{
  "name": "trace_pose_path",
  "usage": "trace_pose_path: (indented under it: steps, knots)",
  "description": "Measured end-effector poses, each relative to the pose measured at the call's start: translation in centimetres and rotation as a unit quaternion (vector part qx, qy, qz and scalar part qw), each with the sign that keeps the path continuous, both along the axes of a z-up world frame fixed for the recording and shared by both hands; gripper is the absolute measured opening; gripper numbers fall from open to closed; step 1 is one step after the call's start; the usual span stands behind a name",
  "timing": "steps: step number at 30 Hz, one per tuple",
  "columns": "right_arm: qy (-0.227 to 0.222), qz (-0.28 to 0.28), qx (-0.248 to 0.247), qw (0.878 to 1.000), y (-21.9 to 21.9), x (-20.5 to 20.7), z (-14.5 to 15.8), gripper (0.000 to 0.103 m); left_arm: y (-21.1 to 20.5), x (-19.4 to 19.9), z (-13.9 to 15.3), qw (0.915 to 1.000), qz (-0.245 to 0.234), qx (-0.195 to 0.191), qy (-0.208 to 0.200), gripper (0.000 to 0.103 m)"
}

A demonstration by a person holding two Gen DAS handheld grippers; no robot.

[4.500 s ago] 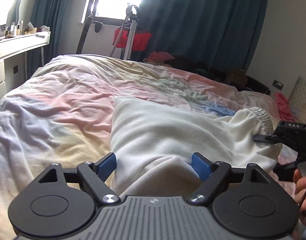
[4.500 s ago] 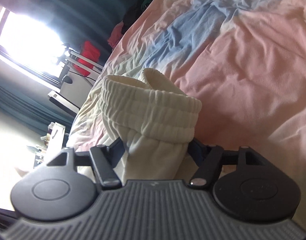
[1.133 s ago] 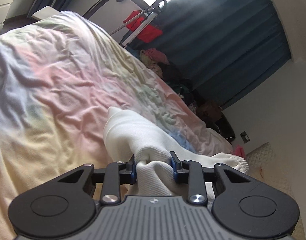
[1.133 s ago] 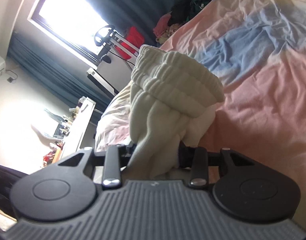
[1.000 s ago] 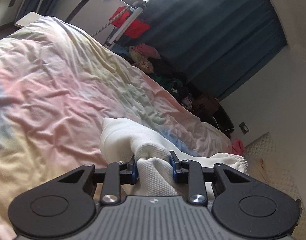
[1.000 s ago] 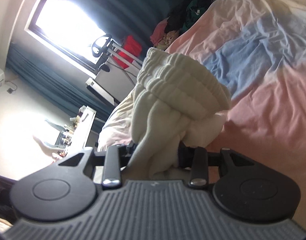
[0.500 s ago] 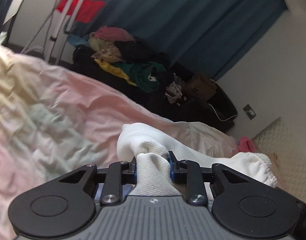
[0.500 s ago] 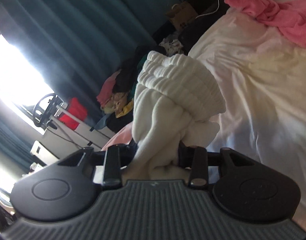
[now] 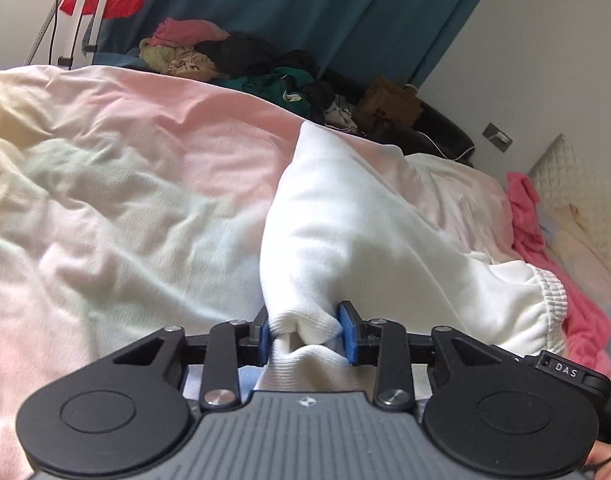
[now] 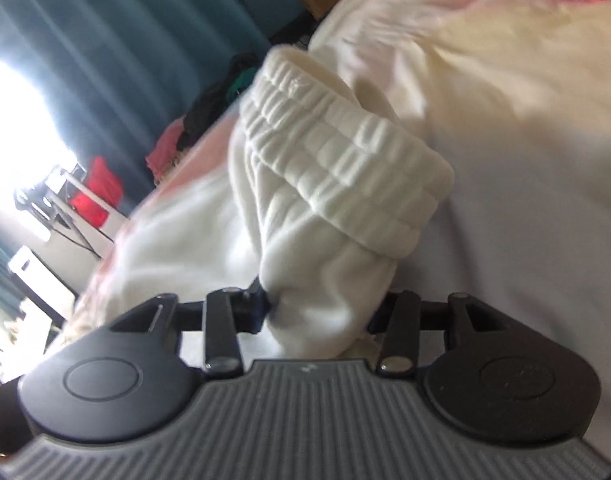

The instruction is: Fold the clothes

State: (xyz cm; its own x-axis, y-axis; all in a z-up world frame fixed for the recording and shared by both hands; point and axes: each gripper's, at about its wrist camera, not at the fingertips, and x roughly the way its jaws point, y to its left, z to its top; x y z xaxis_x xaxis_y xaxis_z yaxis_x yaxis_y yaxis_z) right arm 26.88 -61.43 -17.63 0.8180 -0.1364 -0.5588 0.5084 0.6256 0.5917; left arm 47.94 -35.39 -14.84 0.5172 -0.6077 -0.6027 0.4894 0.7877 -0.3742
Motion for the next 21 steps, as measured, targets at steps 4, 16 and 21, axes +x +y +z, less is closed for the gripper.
trace_pose_path:
  steps: [4, 16, 21]
  knots:
    - [0.012, -0.030, 0.043, 0.999, 0.2, -1.4, 0.8, 0.056, 0.3, -1.2, 1.2, 0.9998, 0.006, 0.011, 0.015, 0.046]
    - [0.028, 0.018, -0.101, 0.994, 7.8, -10.2, 16.9, 0.061, 6.4, -16.2, 18.2, 0.9946, -0.004, 0.038, -0.097, 0.085]
    - [0.007, 0.029, -0.141, 0.990, 11.9, -14.6, 22.4, 0.087, 9.2, -24.4, 24.1, 0.9885, -0.007, 0.027, -0.149, 0.103]
